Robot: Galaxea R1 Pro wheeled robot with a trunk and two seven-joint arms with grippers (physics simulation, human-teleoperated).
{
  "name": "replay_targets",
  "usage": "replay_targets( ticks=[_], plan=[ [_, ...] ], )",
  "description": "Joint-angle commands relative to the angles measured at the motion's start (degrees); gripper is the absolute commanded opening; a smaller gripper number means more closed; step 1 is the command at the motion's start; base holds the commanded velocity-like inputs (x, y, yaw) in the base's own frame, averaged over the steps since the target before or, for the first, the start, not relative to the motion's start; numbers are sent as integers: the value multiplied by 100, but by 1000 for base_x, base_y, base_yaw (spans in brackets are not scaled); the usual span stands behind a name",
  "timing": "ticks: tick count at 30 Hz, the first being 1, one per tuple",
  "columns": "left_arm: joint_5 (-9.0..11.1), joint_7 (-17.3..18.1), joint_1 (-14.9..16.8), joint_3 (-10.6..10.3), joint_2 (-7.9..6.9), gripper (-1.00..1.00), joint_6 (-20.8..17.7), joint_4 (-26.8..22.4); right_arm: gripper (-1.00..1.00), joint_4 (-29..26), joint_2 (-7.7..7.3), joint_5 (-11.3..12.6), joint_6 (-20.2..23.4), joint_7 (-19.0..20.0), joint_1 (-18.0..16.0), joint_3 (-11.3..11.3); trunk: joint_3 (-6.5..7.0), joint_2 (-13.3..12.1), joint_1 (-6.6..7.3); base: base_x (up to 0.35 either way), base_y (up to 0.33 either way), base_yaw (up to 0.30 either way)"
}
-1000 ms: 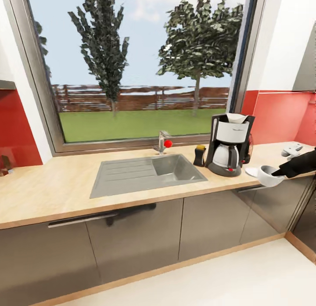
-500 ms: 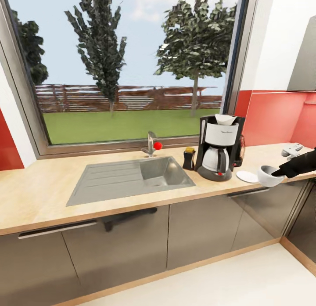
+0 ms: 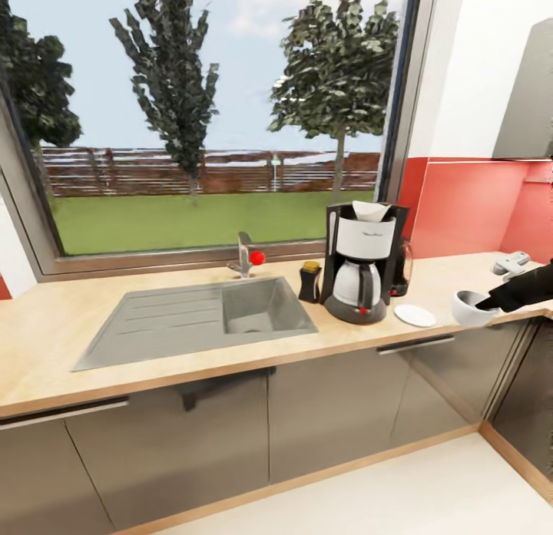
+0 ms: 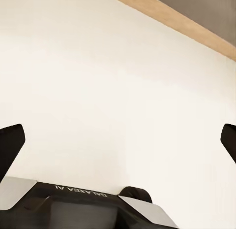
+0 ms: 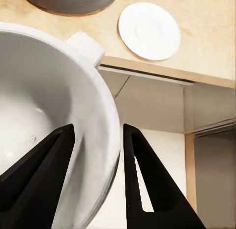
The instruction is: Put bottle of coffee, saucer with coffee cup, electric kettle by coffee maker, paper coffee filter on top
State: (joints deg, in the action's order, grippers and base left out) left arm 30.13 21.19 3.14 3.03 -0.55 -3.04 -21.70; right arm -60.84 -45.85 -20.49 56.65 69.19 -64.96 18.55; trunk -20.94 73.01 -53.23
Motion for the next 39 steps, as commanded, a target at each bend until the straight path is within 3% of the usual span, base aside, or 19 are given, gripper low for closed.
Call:
replay_targets(
  ticks=[1,20,39],
  plan=[
    [28,35,3,31,2,100,-33,-1,-100,27,-1,-50,31,62,-8,8,-7,4,0,18,-299,0],
    [28,35,3,33,2,100,-36,0,-100,169,22,-43,31,50,-8,0,-7,4,0,34,-296,0],
    [28,33,3,49,-6,100,-39,-1,-100,176,39,-43,31,48,-8,8,-7,4,0,83,-128,76]
  ],
)
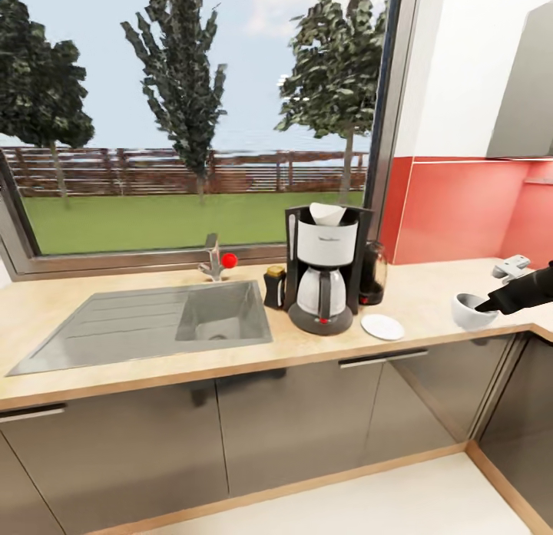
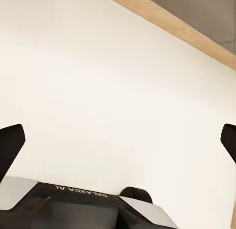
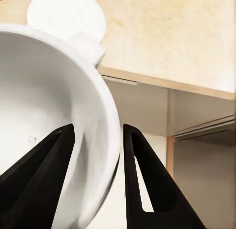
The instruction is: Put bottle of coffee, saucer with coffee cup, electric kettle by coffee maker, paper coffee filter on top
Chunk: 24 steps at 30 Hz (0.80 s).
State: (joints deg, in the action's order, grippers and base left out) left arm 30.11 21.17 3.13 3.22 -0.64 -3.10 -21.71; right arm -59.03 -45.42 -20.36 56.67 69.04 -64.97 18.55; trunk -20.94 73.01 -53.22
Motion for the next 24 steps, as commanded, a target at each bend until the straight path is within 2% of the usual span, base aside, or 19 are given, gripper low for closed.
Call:
replay_targets(
  ticks=[1,15,24],
  plan=[
    [30,35,4,30,2,100,-33,1,-100,-4,-4,-56,29,64,-7,8,-7,4,-1,91,-211,177],
    [30,36,4,30,5,100,-31,1,-100,-3,47,-47,21,64,-7,10,-7,4,-1,17,-46,254],
    [30,36,4,29,9,100,-28,1,-100,-3,150,-48,21,59,-7,14,-7,4,-1,38,-170,145]
  ],
)
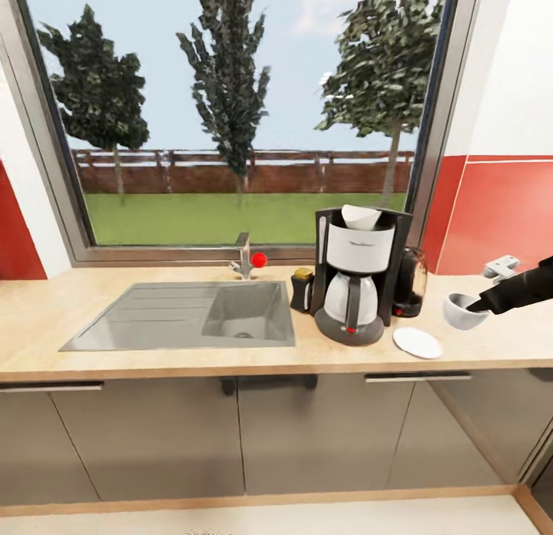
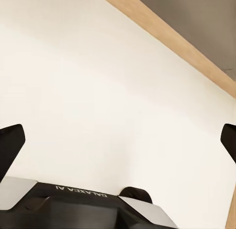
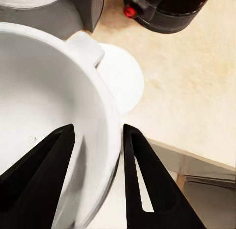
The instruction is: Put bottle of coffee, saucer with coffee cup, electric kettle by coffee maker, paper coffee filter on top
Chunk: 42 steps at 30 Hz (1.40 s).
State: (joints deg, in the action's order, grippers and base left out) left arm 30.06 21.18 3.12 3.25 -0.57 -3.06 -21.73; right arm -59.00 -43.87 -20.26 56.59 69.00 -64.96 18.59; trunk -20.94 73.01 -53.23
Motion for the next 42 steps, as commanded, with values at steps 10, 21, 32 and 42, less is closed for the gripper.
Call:
replay_targets(
  ticks=[10,21,32,42],
  plan=[
    [35,33,4,27,-1,100,-35,2,-100,422,639,-93,13,-355,-8,23,-7,4,0,2,-11,268],
    [35,34,4,27,-1,100,-36,2,-100,517,737,-91,10,-544,-8,16,-7,4,0,28,-89,119],
    [35,30,4,22,4,100,-30,3,-100,530,724,-98,9,-555,-8,4,-7,4,0,2,-225,6],
    [35,32,4,27,4,100,-28,3,-100,1077,731,-107,-286,-564,-8,12,-7,4,0,0,-39,0]
  ],
)
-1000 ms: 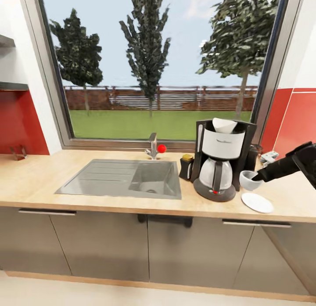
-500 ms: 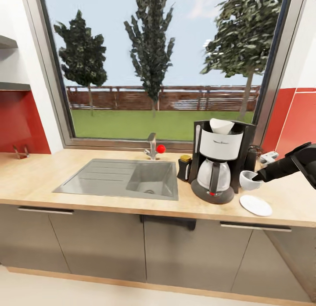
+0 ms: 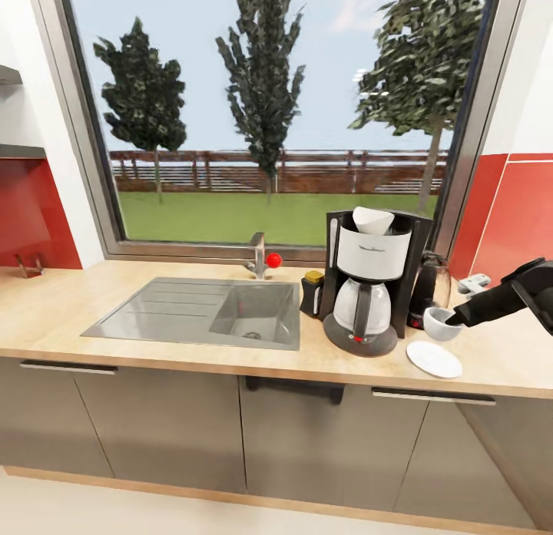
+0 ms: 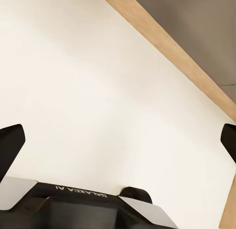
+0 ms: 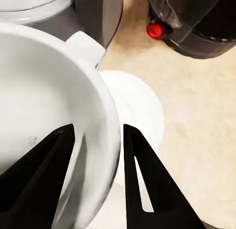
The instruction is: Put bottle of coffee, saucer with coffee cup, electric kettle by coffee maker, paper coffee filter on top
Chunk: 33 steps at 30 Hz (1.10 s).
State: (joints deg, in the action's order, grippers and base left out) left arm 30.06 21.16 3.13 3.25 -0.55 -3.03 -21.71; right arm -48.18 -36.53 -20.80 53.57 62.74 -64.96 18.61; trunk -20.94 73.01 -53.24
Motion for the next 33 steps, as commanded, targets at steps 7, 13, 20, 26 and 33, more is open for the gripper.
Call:
replay_targets(
  ticks=[7,13,20,26,33],
  plan=[
    [35,35,3,26,2,100,-31,0,-100,316,-3,-53,-247,52,-6,11,-7,4,0,0,-1,0],
    [35,33,3,27,2,100,-31,2,-100,718,5,-47,-286,46,-8,19,-7,4,0,61,-39,0],
    [35,35,3,29,2,100,-31,2,-100,803,6,-42,-295,45,-8,20,-7,4,0,64,-44,0],
    [35,35,3,30,0,100,-31,4,-100,896,13,-32,-554,45,-7,20,-7,4,0,76,-5,0],
    [35,34,3,32,1,100,-31,1,-100,1085,31,-13,-604,46,-8,20,-7,4,0,27,0,0]
  ],
)
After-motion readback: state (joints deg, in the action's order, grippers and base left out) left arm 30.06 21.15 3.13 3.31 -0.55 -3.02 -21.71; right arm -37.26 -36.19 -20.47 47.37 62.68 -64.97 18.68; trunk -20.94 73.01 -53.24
